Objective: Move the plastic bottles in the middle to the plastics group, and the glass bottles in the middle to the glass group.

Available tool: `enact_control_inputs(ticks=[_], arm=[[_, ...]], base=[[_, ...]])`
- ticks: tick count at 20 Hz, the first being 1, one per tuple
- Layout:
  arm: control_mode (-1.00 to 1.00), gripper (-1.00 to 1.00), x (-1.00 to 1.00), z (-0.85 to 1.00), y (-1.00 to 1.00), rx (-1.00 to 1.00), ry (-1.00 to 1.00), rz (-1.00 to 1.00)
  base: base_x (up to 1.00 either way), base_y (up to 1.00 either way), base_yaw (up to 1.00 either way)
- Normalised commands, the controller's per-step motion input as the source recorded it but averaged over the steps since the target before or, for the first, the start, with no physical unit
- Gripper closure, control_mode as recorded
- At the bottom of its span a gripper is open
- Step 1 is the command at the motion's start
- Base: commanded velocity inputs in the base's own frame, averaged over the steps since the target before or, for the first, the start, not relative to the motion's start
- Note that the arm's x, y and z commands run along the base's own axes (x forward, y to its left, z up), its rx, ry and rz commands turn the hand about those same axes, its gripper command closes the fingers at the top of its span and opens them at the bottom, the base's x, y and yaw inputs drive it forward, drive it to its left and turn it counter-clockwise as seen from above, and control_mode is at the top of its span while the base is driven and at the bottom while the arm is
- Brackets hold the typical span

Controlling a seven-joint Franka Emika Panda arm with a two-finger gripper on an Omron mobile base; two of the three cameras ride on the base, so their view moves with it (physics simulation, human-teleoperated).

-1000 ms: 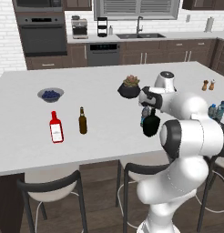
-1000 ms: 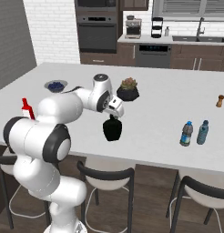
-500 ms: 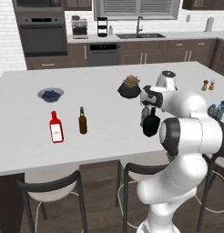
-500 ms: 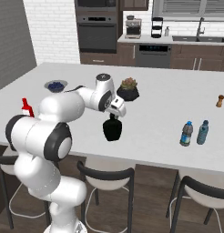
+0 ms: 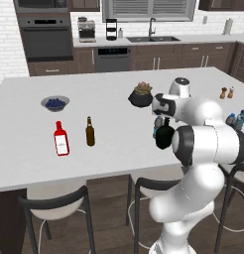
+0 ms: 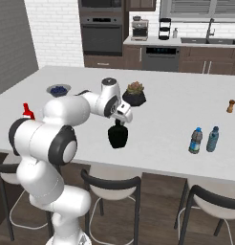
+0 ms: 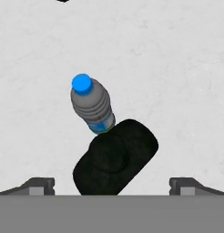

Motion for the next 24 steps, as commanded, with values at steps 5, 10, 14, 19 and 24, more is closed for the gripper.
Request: enact_control_inputs(ticks=[5,10,14,19,24], arm=[[-1.0,-1.0,0.18,-0.08,0.0,0.0,0.0,0.0],[-1.0,-1.0,0.12,0.0,0.0,0.0,0.0,0.0],[-1.0,-1.0,0.01,0.0,0.0,0.0,0.0,0.0],[-1.0,-1.0,0.0,-0.1,0.0,0.0,0.0,0.0],[-1.0,-1.0,0.04,-0.18,-0.01,0.0,0.0,0.0]], base=[[0.0,0.0,0.0],[0.0,0.0,0.0],[0.0,0.0,0.0],[0.0,0.0,0.0],[0.0,0.0,0.0]])
